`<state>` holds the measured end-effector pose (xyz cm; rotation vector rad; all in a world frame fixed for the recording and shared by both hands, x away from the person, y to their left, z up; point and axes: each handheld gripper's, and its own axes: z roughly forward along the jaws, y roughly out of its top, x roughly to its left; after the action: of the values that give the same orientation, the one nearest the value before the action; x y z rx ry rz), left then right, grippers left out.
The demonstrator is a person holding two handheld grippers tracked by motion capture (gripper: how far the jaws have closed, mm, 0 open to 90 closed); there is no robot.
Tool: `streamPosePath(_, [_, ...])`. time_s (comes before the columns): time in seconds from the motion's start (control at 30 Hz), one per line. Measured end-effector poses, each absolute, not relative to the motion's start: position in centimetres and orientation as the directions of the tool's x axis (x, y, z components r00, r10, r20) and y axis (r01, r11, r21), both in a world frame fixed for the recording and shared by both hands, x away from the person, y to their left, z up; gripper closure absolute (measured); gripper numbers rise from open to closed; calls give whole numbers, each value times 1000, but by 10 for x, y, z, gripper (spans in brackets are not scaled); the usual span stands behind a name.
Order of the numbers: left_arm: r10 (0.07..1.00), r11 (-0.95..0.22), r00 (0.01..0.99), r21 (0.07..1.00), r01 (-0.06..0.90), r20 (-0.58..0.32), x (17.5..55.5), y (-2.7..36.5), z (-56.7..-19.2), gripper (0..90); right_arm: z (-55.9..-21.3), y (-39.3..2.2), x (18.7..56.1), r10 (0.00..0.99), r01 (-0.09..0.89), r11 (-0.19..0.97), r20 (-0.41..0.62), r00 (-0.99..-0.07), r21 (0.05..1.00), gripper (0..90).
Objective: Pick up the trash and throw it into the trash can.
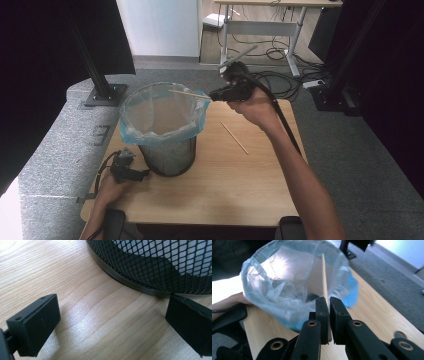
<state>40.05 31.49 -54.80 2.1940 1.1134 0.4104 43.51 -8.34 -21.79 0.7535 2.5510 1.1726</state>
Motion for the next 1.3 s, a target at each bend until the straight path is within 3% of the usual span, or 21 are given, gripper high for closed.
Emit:
streamPosePath(0.17, [804,-440,595,663,606,-10,401,315,-548,0,-241,-32,459,497,364,606,21,-868,707,842])
streamPosePath(0.3, [803,-441,596,663,605,-10,401,315,-548,0,-252,-15,467,482,367,617,35,-876,696,837])
streamPosePath(0.33, [803,-441,596,663,605,-10,401,315,-548,0,-254,-12,468,479,364,614,37,-877,700,810])
streamPosePath(0.43, [803,-441,596,663,605,-10,401,315,-548,0,-257,-12,472,486,345,606,10,-874,716,550])
streamPosePath(0.47, [803,-441,596,663,605,-10,401,315,-548,0,-257,-12,472,486,345,606,10,-874,716,550])
streamPosePath(0.5, [802,-442,598,663,604,-10,401,315,-548,0,-254,-20,471,511,343,604,-20,-859,720,449])
streamPosePath(0.57, [802,-442,598,663,604,-10,401,314,-548,0,-252,-32,469,524,331,596,-42,-850,732,375])
streamPosePath(0.87, [802,-441,597,663,605,-10,401,314,-548,0,-266,-106,457,624,330,496,-66,-779,803,171])
streamPosePath(1.3, [806,-439,592,663,606,-8,401,314,-548,0,-341,-177,459,706,425,448,-20,-708,787,146])
